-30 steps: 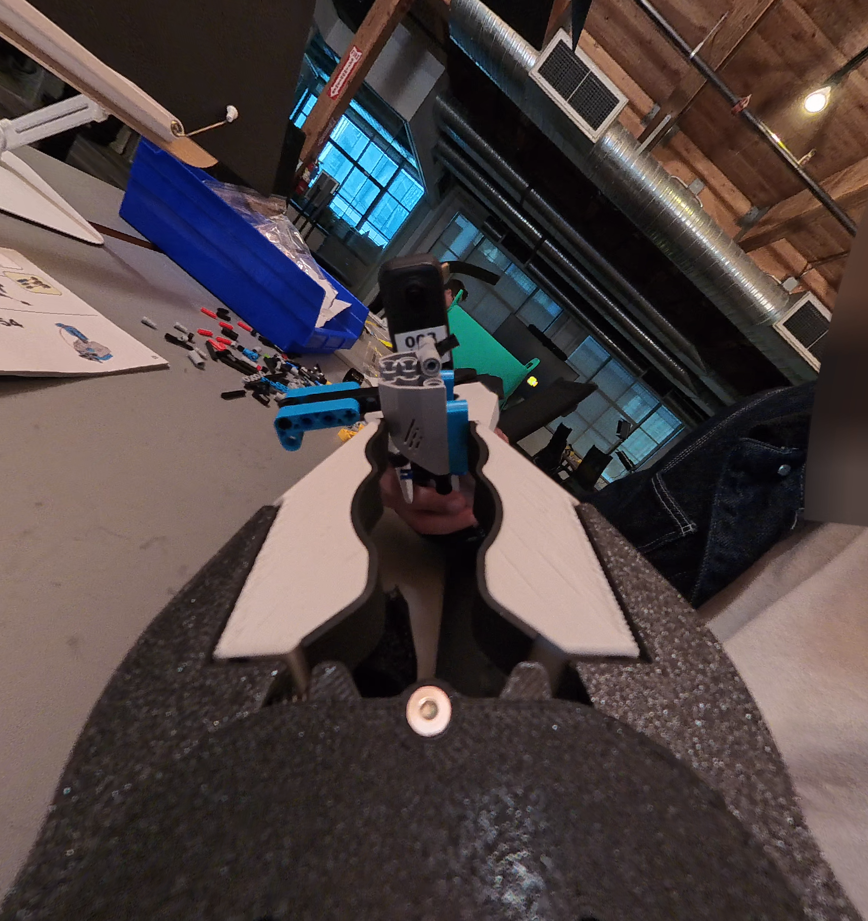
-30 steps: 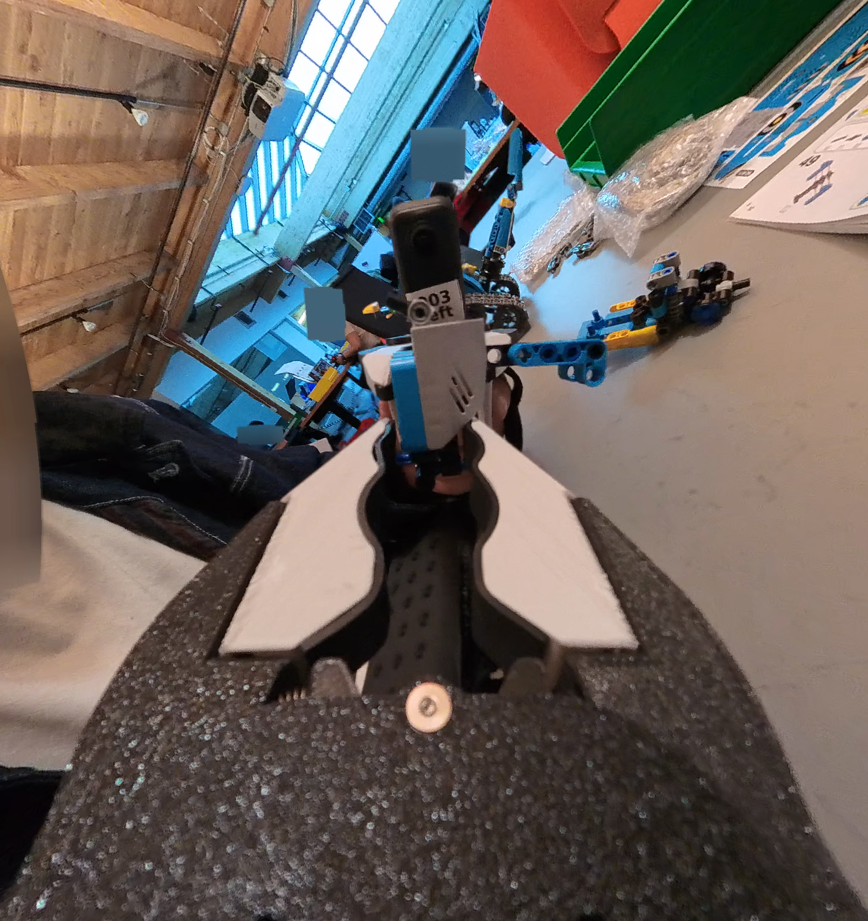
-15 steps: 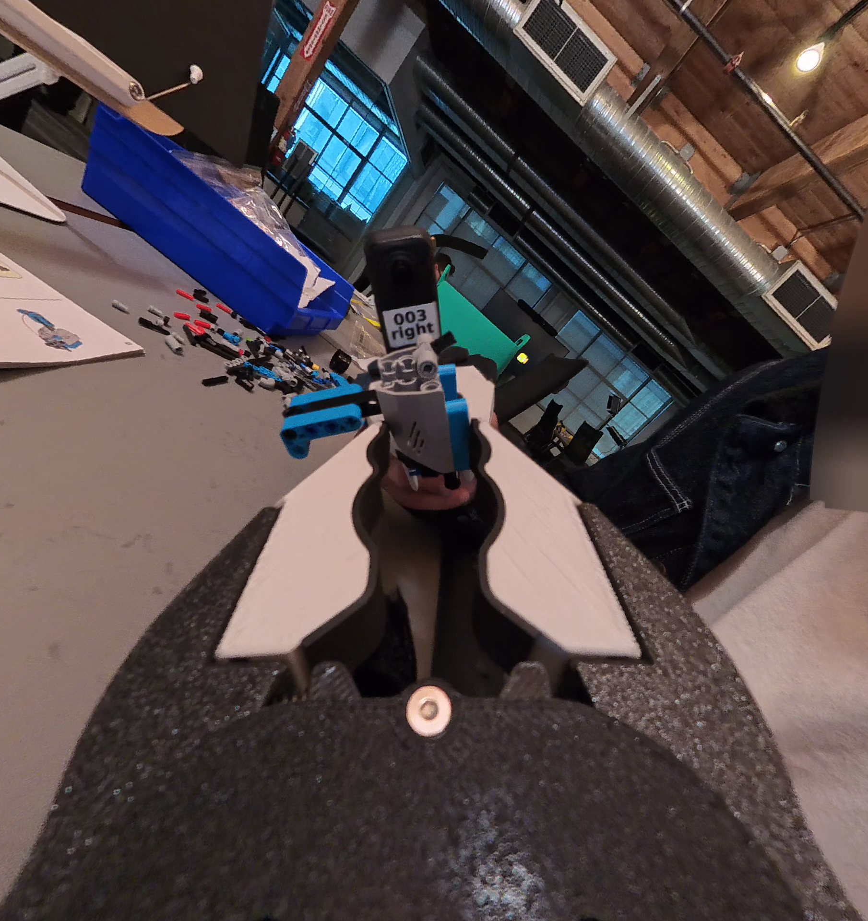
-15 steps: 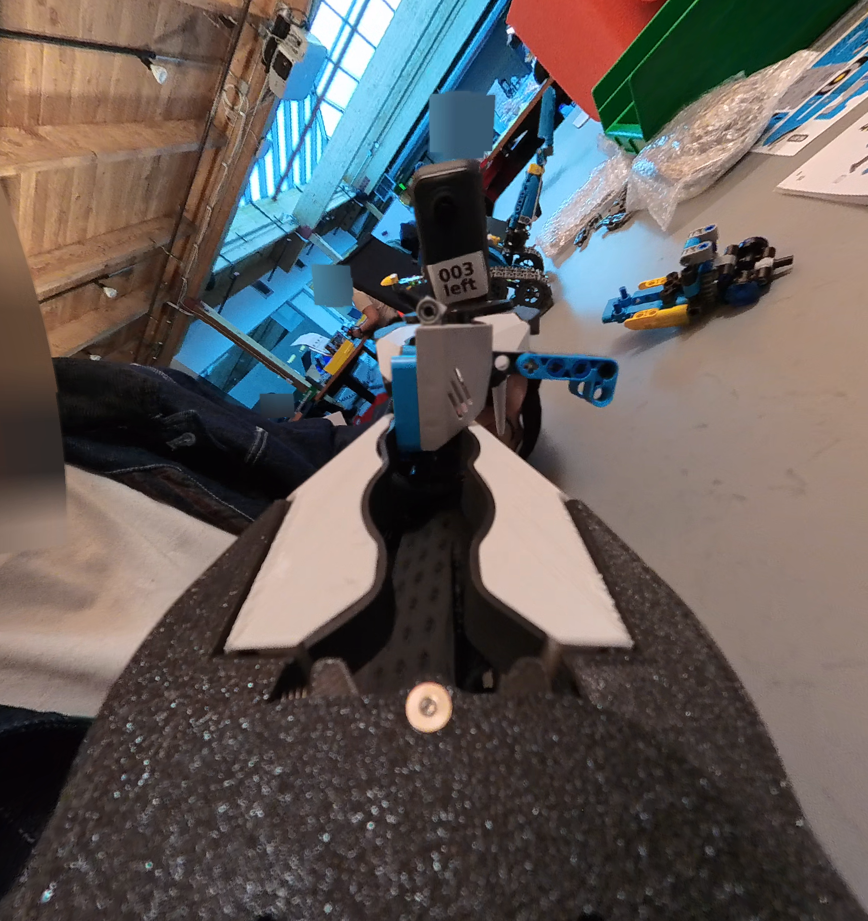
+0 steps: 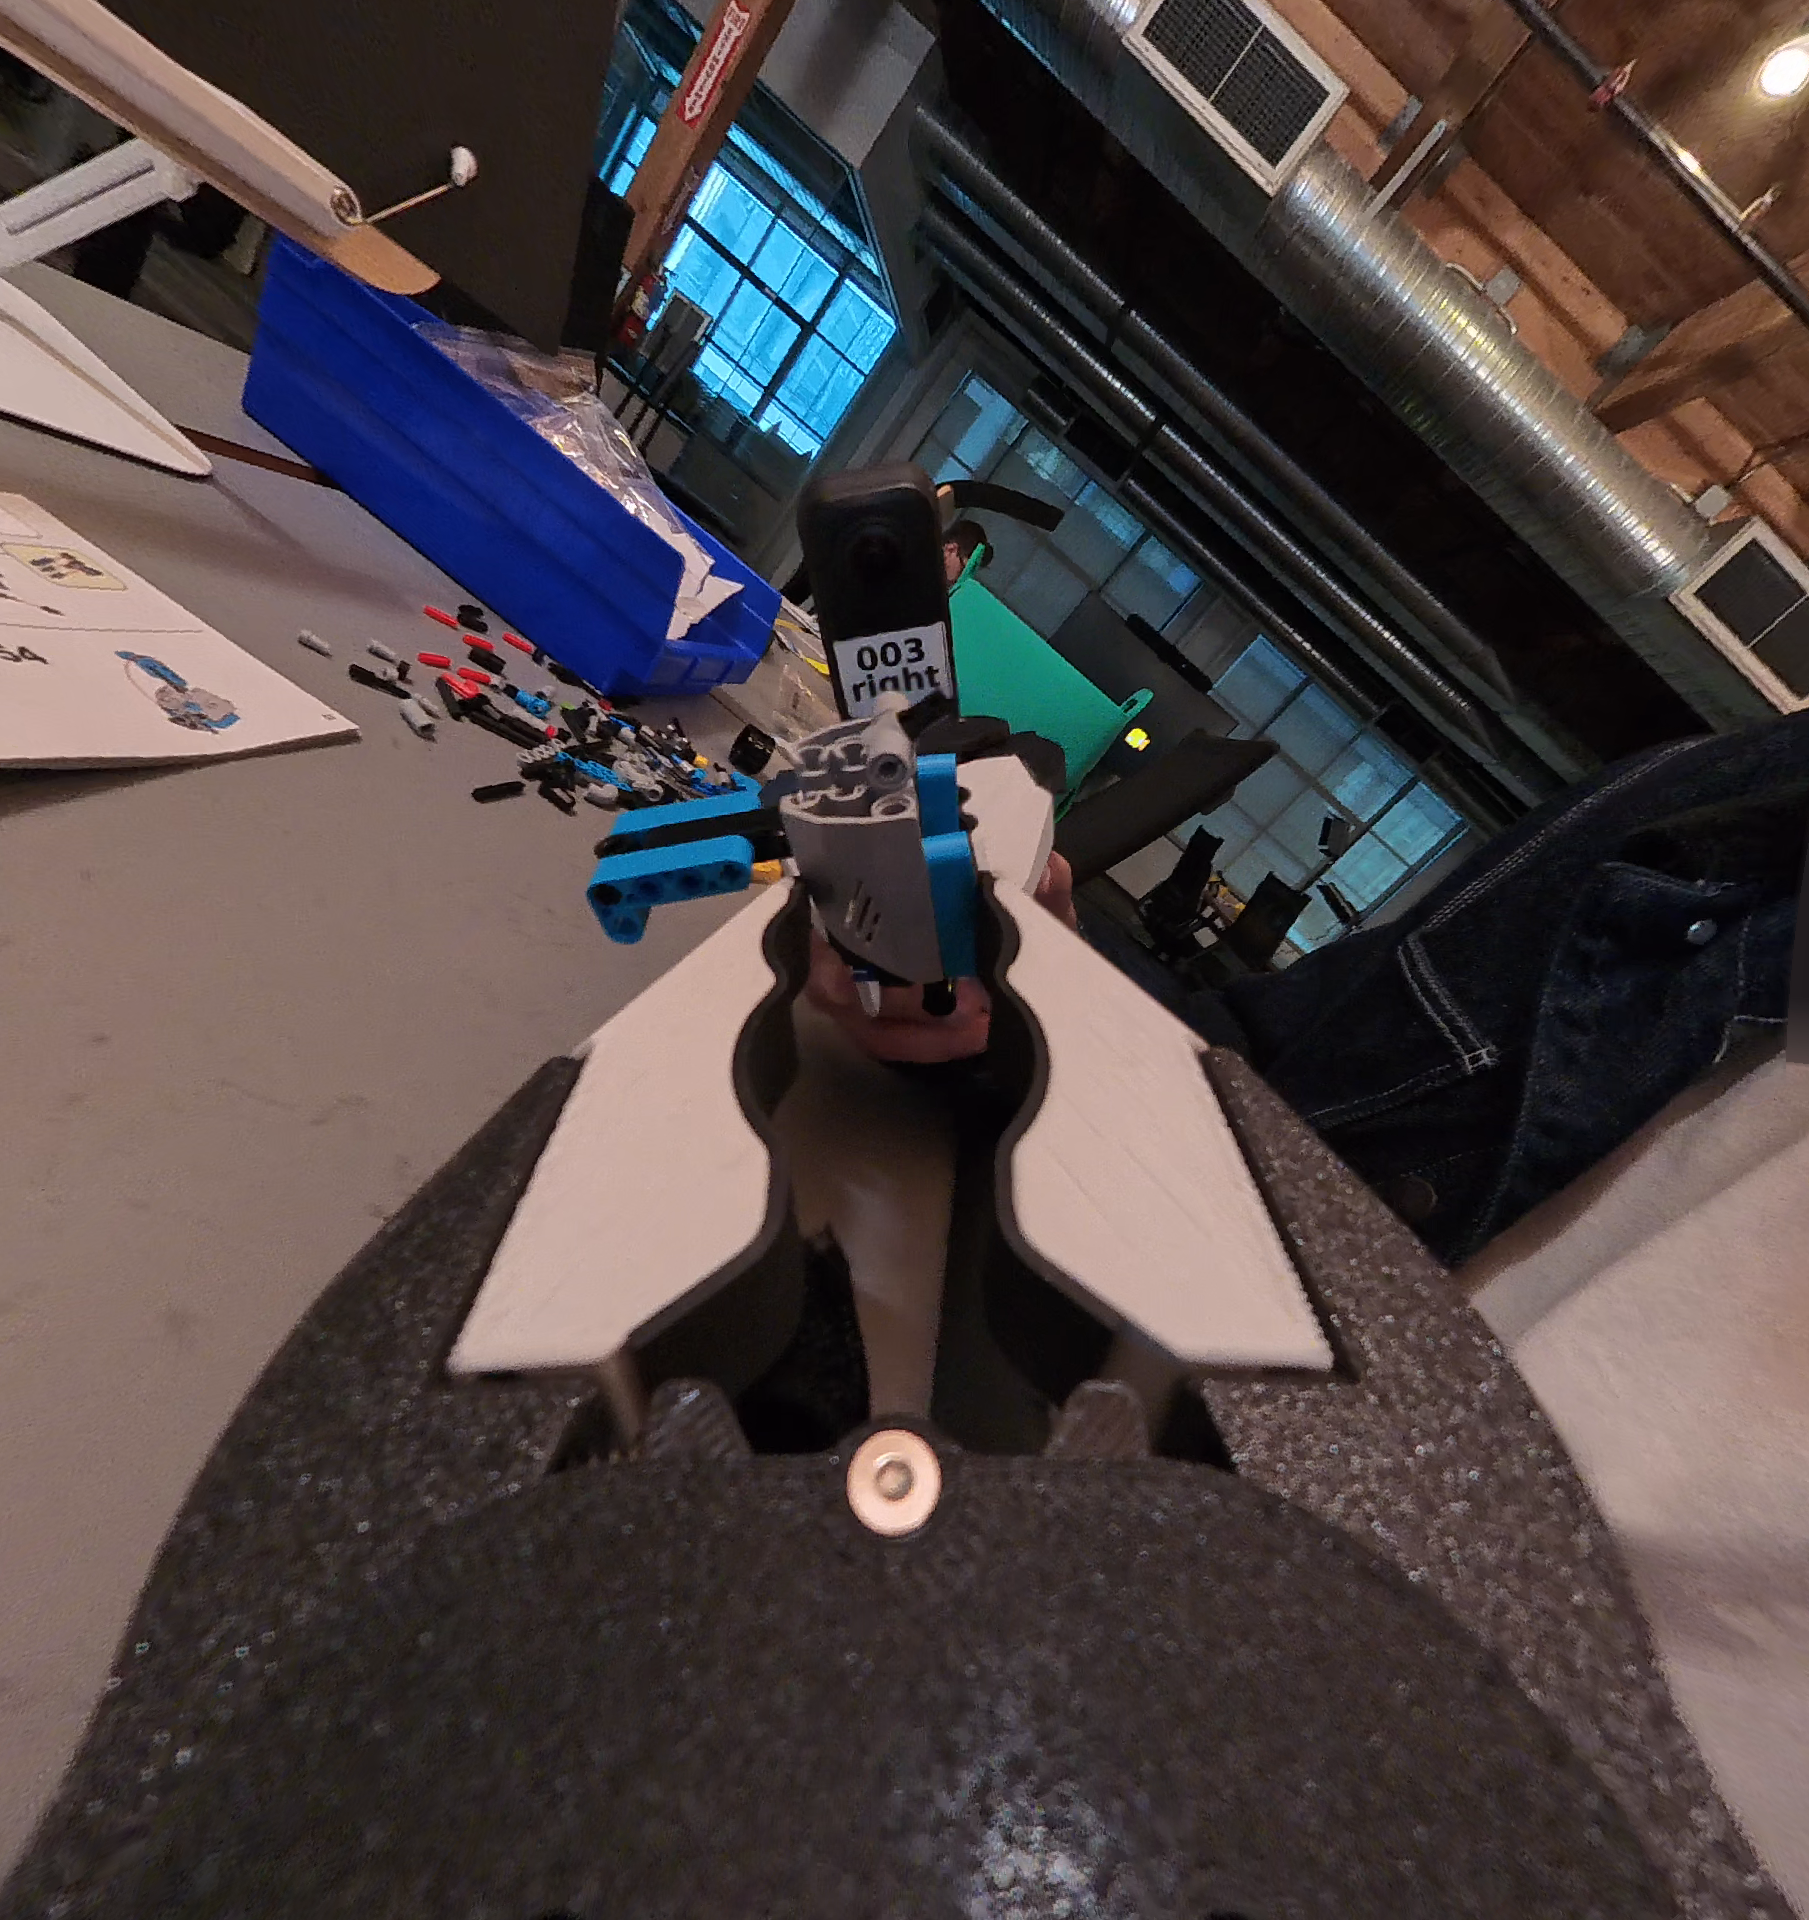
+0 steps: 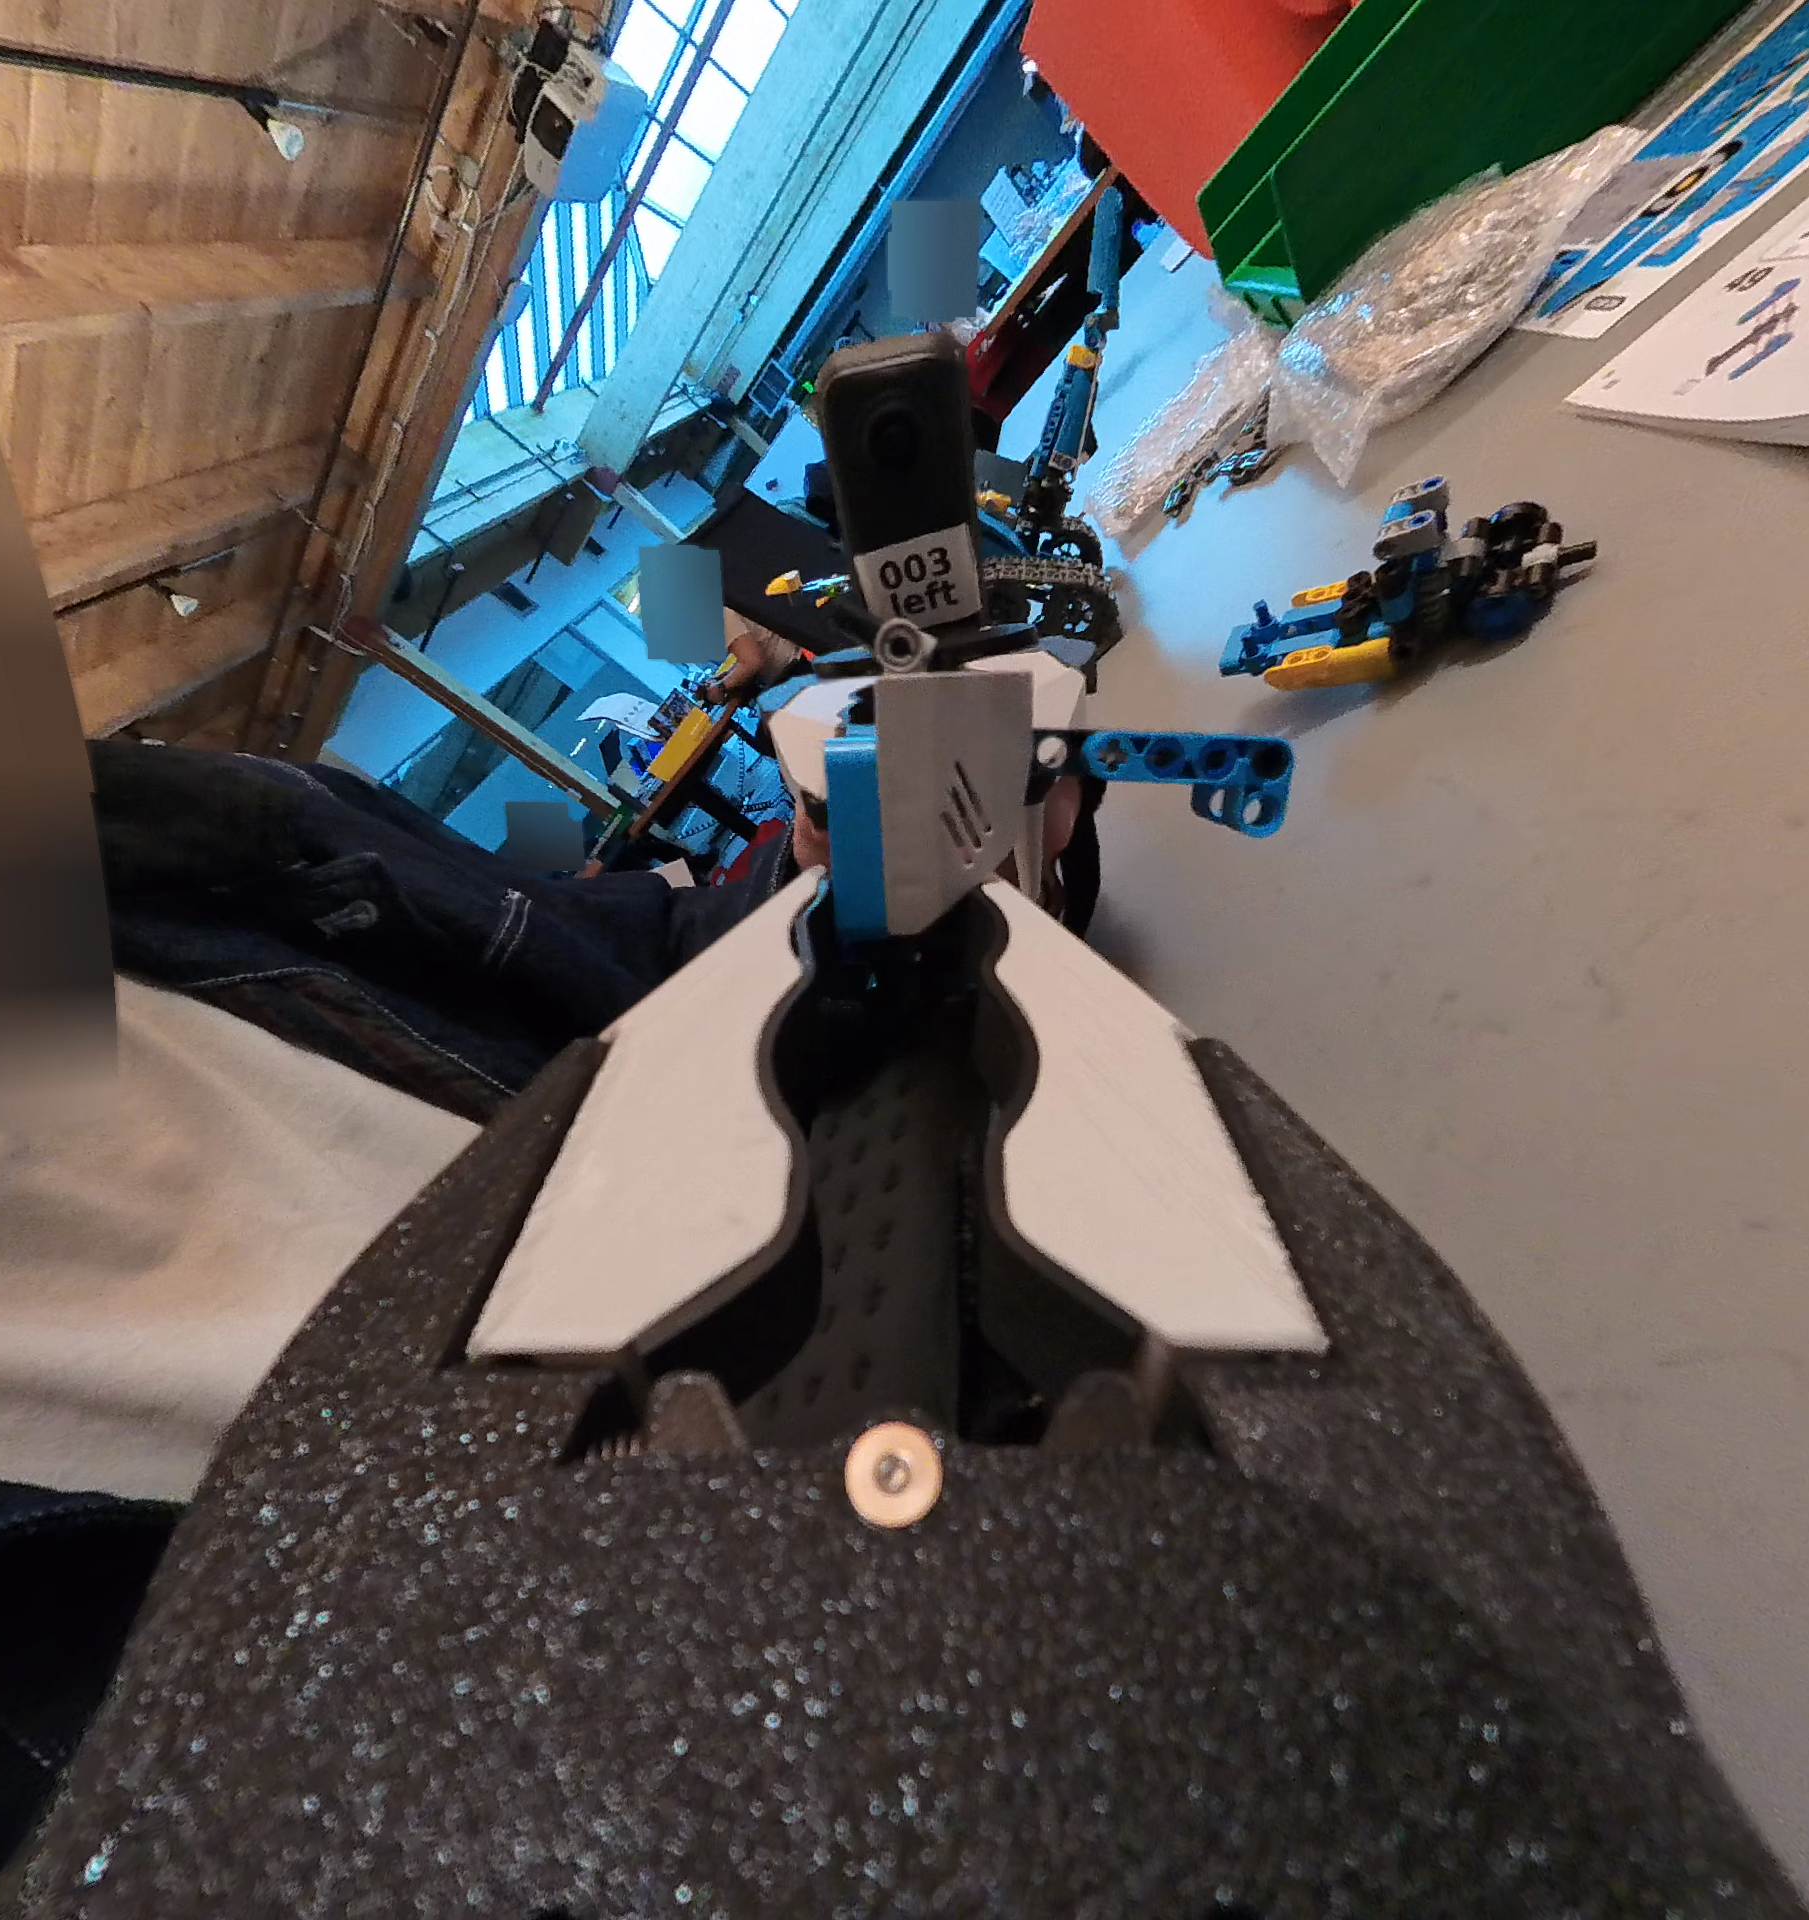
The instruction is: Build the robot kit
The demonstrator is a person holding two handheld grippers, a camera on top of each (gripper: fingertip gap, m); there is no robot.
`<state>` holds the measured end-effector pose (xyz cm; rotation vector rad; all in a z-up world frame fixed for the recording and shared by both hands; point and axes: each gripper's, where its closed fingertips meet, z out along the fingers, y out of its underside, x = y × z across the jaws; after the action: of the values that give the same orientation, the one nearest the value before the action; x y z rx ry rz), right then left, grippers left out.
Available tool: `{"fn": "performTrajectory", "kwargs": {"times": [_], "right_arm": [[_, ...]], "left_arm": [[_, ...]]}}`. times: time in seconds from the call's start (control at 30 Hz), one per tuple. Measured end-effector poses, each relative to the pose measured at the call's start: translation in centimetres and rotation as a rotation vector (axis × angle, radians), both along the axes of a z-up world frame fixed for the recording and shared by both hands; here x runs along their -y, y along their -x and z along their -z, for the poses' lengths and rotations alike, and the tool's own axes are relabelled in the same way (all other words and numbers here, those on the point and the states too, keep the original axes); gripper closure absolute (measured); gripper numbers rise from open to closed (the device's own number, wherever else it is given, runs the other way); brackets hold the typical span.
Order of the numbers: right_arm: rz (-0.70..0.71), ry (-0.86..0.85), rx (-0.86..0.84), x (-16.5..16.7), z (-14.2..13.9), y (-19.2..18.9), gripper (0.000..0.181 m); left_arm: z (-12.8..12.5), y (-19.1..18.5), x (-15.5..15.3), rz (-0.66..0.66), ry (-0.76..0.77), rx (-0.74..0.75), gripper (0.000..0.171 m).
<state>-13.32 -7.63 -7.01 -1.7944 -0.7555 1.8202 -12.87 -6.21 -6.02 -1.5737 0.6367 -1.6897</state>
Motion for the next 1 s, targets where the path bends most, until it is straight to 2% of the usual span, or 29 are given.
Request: {"fn": "performTrajectory", "kwargs": {"times": [0.23,0.43,0.67,0.73,0.8,0.83,0.93,1.0], "right_arm": [[-0.005,-0.093,0.026,0.6,-0.3,-0.2,0.158],[-0.083,-0.061,0.035,1.5,0.0,-0.5,0.160],[-0.086,-0.067,-0.005,1.5,-0.6,-0.3,0.159],[-0.074,-0.121,0.027,1.5,-0.3,-0.4,0.158],[-0.103,-0.135,0.018,1.8,-0.7,-0.8,0.143],[-0.107,-0.138,0.019,1.7,-0.7,-0.9,0.141],[-0.046,-0.270,0.091,1.0,0.0,-1.4,0.143],[-0.015,-0.335,0.084,0.9,-0.5,-1.8,0.145]], "left_arm": [[-0.2,-0.1,0.5,0.024,-0.014,0.006,0.141],[-0.2,-0.5,1.2,0.048,-0.056,-0.021,0.141],[-0.8,-0.3,1.4,0.045,-0.075,0.001,0.141],[-0.7,-0.4,1.5,0.028,-0.104,-0.026,0.141],[-0.6,-0.5,1.5,-0.002,-0.161,-0.064,0.142],[-0.8,-0.4,1.5,-0.013,-0.180,-0.069,0.142],[-0.9,-0.2,1.5,-0.044,-0.244,-0.099,0.142],[-0.5,-0.3,1.6,-0.056,-0.300,-0.145,0.142]]}}
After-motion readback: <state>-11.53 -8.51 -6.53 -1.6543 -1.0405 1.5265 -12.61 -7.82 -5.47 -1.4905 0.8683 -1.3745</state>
